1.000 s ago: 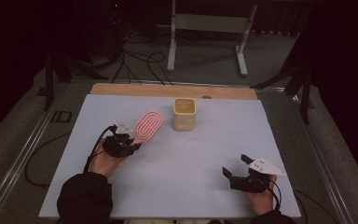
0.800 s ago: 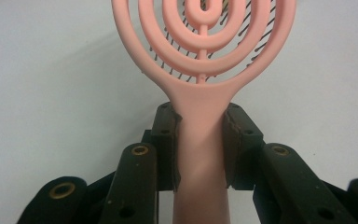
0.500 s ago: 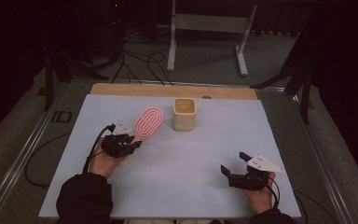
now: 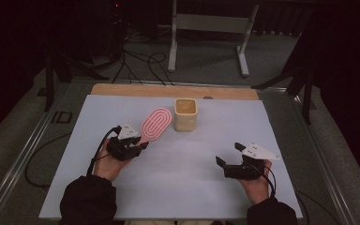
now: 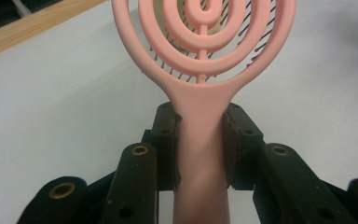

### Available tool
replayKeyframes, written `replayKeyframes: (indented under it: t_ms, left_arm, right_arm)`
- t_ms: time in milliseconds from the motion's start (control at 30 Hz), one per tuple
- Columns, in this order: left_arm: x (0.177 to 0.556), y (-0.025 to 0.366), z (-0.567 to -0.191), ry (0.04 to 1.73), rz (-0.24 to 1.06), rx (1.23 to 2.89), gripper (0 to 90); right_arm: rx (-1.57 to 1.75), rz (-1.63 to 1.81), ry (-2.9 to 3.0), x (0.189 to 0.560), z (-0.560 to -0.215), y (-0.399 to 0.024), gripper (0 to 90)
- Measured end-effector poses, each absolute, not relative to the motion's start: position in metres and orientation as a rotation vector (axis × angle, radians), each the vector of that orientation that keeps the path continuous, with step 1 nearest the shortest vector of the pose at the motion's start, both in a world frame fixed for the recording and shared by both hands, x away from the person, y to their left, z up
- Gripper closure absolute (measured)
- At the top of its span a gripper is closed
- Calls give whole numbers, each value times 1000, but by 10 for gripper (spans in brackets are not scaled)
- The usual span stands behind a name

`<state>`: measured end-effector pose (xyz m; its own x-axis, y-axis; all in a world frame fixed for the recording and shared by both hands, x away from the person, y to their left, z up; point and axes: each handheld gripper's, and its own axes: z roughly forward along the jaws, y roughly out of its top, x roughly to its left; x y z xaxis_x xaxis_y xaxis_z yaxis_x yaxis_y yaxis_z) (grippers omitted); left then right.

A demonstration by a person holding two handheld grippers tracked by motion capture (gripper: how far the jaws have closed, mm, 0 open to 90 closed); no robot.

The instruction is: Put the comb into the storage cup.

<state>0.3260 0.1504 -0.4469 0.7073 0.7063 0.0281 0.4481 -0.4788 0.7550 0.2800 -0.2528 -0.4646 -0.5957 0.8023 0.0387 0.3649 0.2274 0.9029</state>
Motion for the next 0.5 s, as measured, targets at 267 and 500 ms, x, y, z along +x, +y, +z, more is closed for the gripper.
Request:
replayKeyframes:
  t_ms: [267, 500]
  left_arm:
    - [322, 144, -444, 863, 467, 2151, 701]
    - [321, 138, -446, 846, 481, 2153, 701]
  right_arm:
    - [1065, 1331, 2103, 292, -454, -239, 79]
    - [1040, 1335, 2157, 300, -445, -224, 78]
